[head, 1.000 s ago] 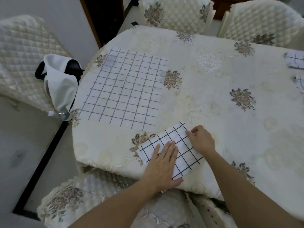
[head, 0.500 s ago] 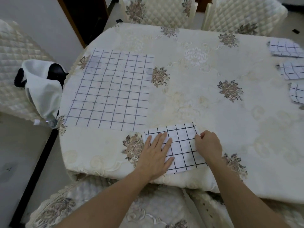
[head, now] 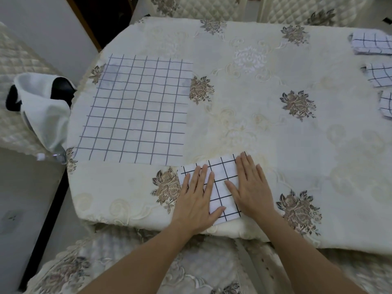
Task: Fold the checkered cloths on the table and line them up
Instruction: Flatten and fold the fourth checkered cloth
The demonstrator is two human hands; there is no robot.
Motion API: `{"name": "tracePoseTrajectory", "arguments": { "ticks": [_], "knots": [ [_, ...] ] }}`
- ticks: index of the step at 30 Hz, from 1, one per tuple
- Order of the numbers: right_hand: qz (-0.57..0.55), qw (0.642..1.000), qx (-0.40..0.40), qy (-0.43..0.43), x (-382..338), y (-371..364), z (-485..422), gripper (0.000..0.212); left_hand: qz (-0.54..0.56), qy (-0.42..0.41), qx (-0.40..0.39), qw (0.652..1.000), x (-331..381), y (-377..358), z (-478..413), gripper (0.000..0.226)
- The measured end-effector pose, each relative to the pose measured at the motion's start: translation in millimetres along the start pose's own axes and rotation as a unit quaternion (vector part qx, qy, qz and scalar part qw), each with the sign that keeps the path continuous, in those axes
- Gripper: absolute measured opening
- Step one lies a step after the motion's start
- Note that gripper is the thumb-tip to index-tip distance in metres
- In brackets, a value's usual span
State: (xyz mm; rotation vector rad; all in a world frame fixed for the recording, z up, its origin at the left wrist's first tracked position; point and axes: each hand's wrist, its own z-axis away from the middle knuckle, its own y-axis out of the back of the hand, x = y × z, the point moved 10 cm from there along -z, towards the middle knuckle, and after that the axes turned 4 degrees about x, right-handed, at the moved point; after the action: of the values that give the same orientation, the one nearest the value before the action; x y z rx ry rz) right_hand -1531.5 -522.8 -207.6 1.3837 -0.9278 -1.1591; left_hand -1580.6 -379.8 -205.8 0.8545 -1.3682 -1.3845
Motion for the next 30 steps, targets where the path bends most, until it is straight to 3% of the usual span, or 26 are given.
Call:
{"name": "tracePoseTrajectory", "arguments": {
  "ticks": [12,18,21,24,26,30],
  "knots": [
    [0.037,0.997,-0.024,-0.066,36,2,-3,0.085,-0.025,-0.009,-0.035,0.999,-12,-2,11,0.118],
    [0.027,0.994,-0.076,-0.067,35,2,-5,0.089,-0.060,-0.058,-0.106,0.991,-17,2,14,0.126],
    [-0.002,0.992,-0.098,-0.085,37,19,-5,0.085,-0.065,-0.069,-0.117,0.989,-22,19,7,0.113],
    [-0.024,0.990,-0.043,-0.131,49,52,10,0.072,-0.076,-0.092,-0.035,0.992,-17,56,-18,0.091],
    [-0.025,0.985,-0.021,-0.170,57,68,26,0.062,-0.096,-0.142,0.015,0.985,2,73,-38,0.074],
    [-0.023,0.971,-0.026,-0.238,61,73,57,0.047,-0.120,-0.285,0.033,0.951,57,78,-73,0.038]
  ]
}}
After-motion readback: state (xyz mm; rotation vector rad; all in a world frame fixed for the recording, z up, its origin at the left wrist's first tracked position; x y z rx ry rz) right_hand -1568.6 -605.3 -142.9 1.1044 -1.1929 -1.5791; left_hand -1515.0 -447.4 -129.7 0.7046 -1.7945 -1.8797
